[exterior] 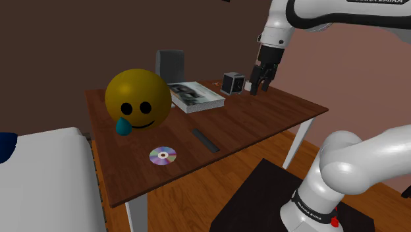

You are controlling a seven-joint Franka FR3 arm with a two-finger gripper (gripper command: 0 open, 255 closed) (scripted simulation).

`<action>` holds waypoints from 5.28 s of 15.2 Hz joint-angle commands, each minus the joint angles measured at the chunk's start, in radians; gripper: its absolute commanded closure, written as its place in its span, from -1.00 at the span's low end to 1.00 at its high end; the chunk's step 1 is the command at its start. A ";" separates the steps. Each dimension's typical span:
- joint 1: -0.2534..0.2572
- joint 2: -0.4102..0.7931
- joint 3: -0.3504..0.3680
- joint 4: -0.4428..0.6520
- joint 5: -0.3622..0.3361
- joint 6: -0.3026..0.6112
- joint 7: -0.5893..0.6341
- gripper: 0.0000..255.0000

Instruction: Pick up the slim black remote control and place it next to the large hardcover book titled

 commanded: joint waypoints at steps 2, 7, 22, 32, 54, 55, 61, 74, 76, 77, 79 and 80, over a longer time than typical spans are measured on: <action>-0.001 0.014 0.003 -0.021 0.006 0.035 0.013 -1.00; -0.003 0.105 0.020 -0.108 0.035 0.212 0.076 -1.00; 0.008 0.587 0.057 -0.148 0.130 0.738 0.221 -1.00; 0.017 0.745 0.064 -0.157 0.160 0.905 0.224 -1.00; 0.016 0.700 0.063 -0.143 0.152 0.847 0.233 1.00; 0.015 0.690 0.063 -0.139 0.150 0.832 0.235 1.00; 0.013 0.631 0.063 -0.109 0.140 0.745 0.247 1.00; 0.009 0.535 0.062 -0.017 0.125 0.558 0.266 1.00; -0.002 0.545 0.046 0.005 0.120 0.543 0.244 1.00; -0.012 0.560 0.031 0.022 0.117 0.540 0.221 1.00; -0.032 0.593 0.002 0.058 0.112 0.534 0.175 1.00; -0.042 0.611 -0.012 0.077 0.111 0.530 0.152 1.00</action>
